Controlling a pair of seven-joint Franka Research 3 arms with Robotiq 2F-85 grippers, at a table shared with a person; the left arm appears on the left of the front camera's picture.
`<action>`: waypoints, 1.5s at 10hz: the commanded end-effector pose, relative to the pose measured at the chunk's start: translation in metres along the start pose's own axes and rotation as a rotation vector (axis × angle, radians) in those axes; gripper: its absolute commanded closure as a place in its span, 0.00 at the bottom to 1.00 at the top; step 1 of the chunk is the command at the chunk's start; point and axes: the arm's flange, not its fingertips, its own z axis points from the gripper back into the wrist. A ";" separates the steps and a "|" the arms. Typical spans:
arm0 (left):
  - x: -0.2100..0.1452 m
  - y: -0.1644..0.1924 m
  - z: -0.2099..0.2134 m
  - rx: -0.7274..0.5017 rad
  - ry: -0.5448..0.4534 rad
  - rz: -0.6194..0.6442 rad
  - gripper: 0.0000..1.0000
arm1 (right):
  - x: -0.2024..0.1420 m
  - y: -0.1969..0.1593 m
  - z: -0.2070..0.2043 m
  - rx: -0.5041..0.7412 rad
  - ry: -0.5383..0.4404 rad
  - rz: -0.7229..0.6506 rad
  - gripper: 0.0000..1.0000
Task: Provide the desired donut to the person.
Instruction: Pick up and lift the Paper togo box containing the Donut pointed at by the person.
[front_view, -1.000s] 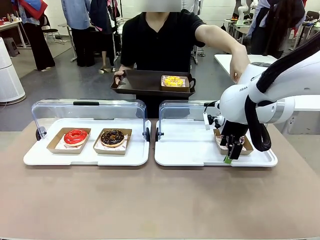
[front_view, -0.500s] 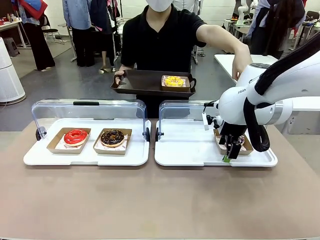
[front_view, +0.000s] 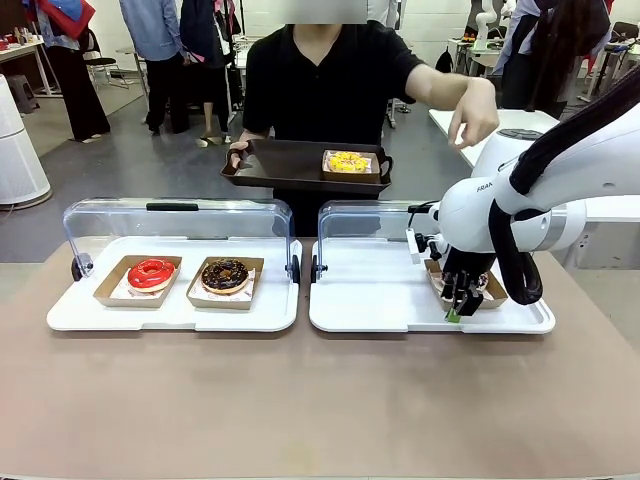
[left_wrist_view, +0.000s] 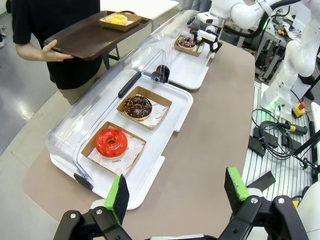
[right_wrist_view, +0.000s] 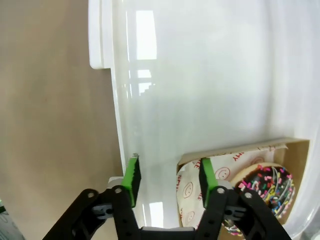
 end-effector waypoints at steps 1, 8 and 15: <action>0.000 -0.001 0.000 -0.004 -0.016 -0.004 0.00 | -0.002 -0.006 -0.006 -0.021 0.025 0.010 1.00; 0.000 -0.001 0.000 -0.004 -0.016 -0.004 0.00 | -0.004 -0.006 -0.008 -0.034 0.017 0.019 1.00; 0.000 -0.001 0.000 -0.004 -0.016 -0.004 0.00 | 0.015 0.049 0.073 0.034 0.086 -0.116 1.00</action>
